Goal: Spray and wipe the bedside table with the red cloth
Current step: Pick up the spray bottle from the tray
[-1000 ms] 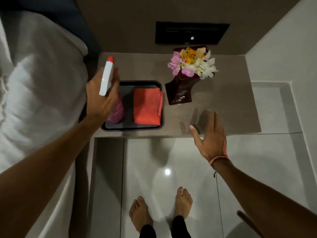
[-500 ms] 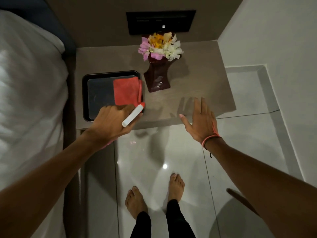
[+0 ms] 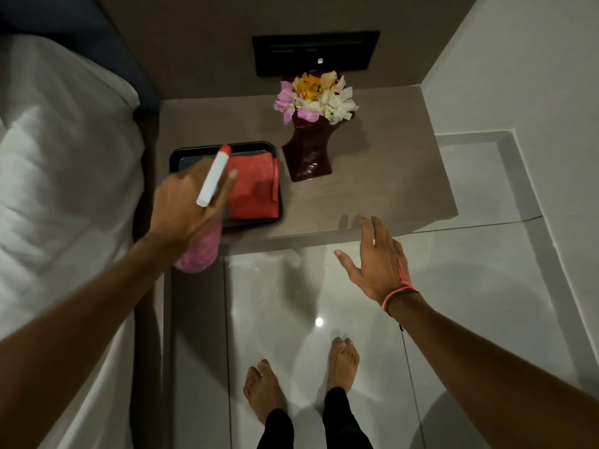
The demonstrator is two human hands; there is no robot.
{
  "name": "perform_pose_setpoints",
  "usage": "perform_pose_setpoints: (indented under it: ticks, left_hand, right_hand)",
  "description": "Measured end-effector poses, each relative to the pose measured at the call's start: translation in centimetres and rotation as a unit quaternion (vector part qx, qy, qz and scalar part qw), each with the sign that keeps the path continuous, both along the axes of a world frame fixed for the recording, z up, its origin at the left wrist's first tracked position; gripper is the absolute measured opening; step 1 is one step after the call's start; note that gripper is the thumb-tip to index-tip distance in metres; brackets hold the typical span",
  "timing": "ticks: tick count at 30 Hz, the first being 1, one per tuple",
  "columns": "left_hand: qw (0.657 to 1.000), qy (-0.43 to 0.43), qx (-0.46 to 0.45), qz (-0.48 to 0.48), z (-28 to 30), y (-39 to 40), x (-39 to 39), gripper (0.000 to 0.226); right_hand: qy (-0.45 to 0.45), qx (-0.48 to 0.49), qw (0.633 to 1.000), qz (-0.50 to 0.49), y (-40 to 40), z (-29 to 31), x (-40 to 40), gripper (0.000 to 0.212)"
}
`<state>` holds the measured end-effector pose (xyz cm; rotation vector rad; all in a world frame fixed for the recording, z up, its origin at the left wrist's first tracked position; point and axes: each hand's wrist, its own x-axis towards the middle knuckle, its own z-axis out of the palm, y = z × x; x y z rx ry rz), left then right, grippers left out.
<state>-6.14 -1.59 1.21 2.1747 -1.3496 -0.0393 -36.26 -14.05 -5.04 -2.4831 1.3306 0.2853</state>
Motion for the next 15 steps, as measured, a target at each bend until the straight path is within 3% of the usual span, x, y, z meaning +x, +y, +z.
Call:
perform_pose_setpoints:
  ticks: [3,7,15]
  left_hand:
    - [0.996,0.050,-0.038,0.061,0.2,-1.1,2.7,0.047]
    - [0.991,0.034,-0.078,0.101,-0.1,-3.1,5.2,0.052]
    - [0.972,0.088,-0.142,0.165,-3.1,-3.7,7.7,0.047]
  right_hand:
    - [-0.005,-0.001,1.000,0.023,0.8,-0.4,1.9,0.087]
    - [-0.018,0.000,0.999,0.050,1.4,-0.5,5.0,0.087]
    - [-0.058,0.012,0.991,0.118,1.0,-0.5,13.8,0.081]
